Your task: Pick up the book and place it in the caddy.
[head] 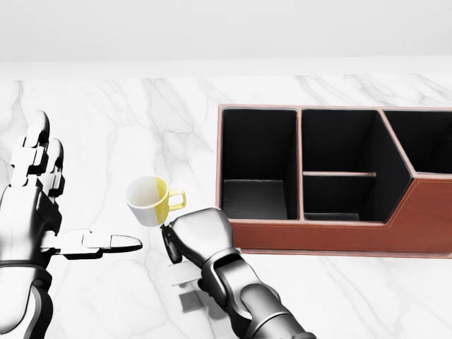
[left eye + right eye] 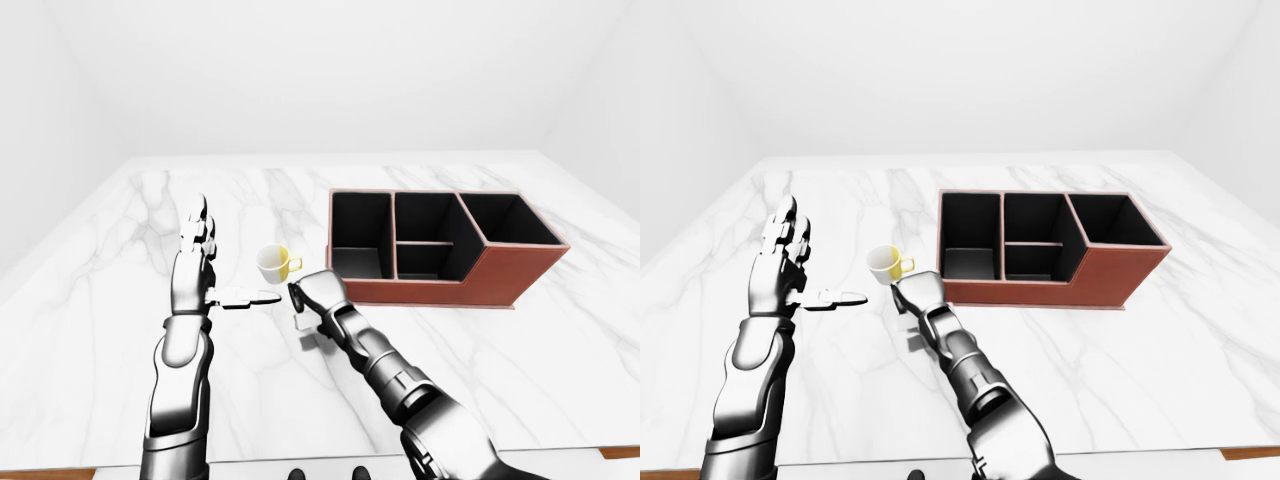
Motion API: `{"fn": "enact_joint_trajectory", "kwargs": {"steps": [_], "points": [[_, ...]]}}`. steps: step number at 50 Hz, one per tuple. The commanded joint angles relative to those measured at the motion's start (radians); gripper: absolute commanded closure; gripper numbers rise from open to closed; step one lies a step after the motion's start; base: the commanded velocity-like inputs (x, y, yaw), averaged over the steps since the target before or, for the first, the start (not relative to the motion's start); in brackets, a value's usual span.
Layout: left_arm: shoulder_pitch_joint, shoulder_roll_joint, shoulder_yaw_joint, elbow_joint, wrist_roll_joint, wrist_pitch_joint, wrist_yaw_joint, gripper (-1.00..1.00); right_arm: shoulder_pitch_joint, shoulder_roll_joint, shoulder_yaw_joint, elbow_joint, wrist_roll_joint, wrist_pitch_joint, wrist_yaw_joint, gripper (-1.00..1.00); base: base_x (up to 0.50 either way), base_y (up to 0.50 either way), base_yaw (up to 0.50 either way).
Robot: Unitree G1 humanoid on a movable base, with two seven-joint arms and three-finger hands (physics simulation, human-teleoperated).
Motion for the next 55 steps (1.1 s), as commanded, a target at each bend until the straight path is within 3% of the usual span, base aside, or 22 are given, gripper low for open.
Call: {"fn": "enact_joint_trajectory", "kwargs": {"steps": [1, 21, 43, 49, 55], "points": [[0.004, 0.000, 0.003, -0.009, -0.001, 0.000, 0.001, -1.00, 0.116, -0.063, -0.008, -0.235, -0.026, 0.000, 0.114, 1.00, 0.00, 0.00, 0.00], [-0.005, 0.002, 0.000, -0.014, 0.002, 0.000, 0.001, -1.00, 0.330, -0.112, -0.025, -0.901, 0.069, 0.000, 0.497, 1.00, 0.00, 0.00, 0.00], [0.003, -0.002, -0.003, -0.032, 0.005, 0.000, 0.002, -1.00, 0.413, -0.165, -0.099, -1.429, 0.242, 0.000, 0.945, 1.00, 0.00, 0.00, 0.00], [0.003, -0.002, -0.002, -0.037, 0.007, 0.000, 0.001, -1.00, 0.397, -0.194, -0.140, -1.522, 0.300, 0.054, 0.993, 1.00, 0.00, 0.00, 0.00], [0.001, -0.003, -0.003, -0.035, 0.009, 0.000, 0.002, -1.00, 0.372, -0.230, -0.189, -1.612, 0.362, 0.133, 0.993, 1.00, 0.00, 0.00, 0.00]]}}
